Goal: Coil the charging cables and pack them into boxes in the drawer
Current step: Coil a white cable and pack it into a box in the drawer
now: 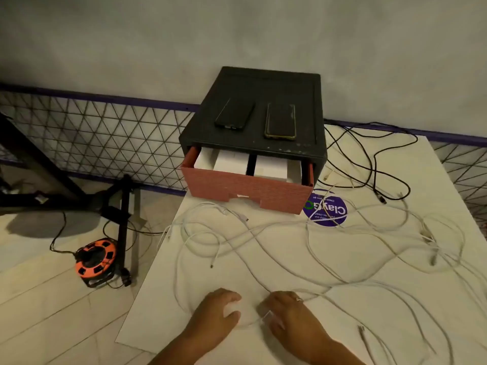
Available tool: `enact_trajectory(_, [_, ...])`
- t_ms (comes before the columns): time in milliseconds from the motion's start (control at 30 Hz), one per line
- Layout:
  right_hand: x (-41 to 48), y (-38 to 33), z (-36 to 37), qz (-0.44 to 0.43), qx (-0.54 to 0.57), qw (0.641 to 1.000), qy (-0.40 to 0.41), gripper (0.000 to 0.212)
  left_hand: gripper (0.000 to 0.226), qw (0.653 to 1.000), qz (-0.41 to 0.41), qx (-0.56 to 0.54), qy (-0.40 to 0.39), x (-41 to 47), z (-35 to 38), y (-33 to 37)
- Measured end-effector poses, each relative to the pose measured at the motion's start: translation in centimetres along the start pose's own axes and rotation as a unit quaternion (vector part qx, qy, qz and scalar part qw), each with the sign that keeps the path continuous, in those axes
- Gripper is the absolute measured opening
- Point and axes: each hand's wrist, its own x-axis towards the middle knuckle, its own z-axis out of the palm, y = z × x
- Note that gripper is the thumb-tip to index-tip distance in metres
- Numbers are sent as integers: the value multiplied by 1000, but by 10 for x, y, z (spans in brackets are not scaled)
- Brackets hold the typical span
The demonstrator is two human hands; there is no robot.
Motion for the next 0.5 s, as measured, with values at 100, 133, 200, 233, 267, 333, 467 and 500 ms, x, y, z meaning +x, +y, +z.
enact_trajectory(100, [5,4,16,-26,-72,997,7,19,35,994,30,98,-23,1,-2,-6])
enact_trajectory(133, [6,2,15,-21,-95,995,18,15,36,993,39,113,-25,0,-4,-5])
enact_trajectory(200, [7,3,13,-47,-133,989,44,21,36,990,43,131,-37,-1,-4,-4])
enact_trajectory(233, [7,0,8,-37,-145,987,52,26,36,988,39,143,-46,-1,-5,-2])
enact_trajectory(267, [6,-3,-1,-15,-161,986,51,26,38,984,43,166,-59,-1,-6,-1])
enact_trajectory(333, [6,-7,-13,21,-139,985,98,19,52,974,44,212,-66,-3,-13,1])
enact_trajectory(467, [7,-3,-53,139,42,955,257,23,45,990,73,118,14,-3,-32,-1])
enact_trajectory(500, [5,-1,-69,162,69,940,294,22,47,991,80,94,42,-1,-39,-1])
